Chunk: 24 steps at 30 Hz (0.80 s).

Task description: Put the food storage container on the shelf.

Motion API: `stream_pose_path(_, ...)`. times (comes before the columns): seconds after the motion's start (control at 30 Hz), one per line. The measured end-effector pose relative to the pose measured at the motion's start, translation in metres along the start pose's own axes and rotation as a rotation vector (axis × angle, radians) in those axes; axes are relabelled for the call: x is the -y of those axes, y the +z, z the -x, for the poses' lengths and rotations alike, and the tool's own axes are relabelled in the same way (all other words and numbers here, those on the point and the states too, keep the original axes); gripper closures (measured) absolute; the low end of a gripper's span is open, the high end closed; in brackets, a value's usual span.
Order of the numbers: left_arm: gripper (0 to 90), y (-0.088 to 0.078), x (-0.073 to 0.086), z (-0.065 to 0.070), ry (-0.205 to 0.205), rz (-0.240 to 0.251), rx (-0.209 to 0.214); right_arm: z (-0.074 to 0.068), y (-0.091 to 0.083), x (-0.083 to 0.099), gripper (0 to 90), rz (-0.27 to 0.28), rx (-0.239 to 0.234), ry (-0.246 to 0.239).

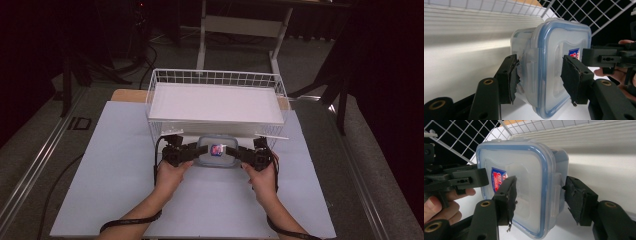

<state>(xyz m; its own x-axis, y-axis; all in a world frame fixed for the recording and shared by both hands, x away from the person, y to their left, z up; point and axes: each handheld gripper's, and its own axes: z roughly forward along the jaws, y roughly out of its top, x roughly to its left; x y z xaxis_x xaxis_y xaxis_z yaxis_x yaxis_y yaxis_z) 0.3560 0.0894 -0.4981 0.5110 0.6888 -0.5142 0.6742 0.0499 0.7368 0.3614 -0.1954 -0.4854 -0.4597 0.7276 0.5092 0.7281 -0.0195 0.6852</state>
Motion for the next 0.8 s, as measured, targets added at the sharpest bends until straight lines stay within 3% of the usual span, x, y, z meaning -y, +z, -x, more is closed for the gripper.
stream_pose_path(0.17, 48.4, 0.004, 0.002, -0.009, -0.015, 0.015, -0.015, 0.004, 0.012, -0.002, 43.9, -0.004, 0.005, 0.001)
stream_pose_path(0.3, 48.2, 0.006, -0.001, -0.014, -0.01, 0.014, -0.013, 0.005, 0.017, -0.005, 43.8, -0.002, 0.007, -0.025)
stream_pose_path(0.33, 48.2, 0.006, -0.002, -0.014, -0.004, 0.015, -0.023, 0.006, 0.018, -0.006, 43.8, -0.01, 0.004, -0.004)
stream_pose_path(0.43, 47.9, 0.01, -0.002, -0.017, 0.003, 0.012, -0.025, 0.008, 0.021, -0.007, 43.8, -0.017, 0.007, -0.005)
stream_pose_path(0.57, 47.7, 0.015, -0.001, -0.022, -0.029, 0.003, -0.014, 0.011, 0.024, -0.009, 43.7, -0.017, 0.021, -0.021)
stream_pose_path(0.67, 47.7, 0.017, -0.001, -0.023, -0.027, 0.015, -0.018, 0.015, 0.027, -0.01, 43.7, -0.03, 0.016, 0.023)
stream_pose_path(0.8, 47.6, 0.019, -0.003, -0.024, -0.019, 0.01, -0.013, 0.018, 0.028, -0.012, 42.7, -0.026, 0.008, 0.033)
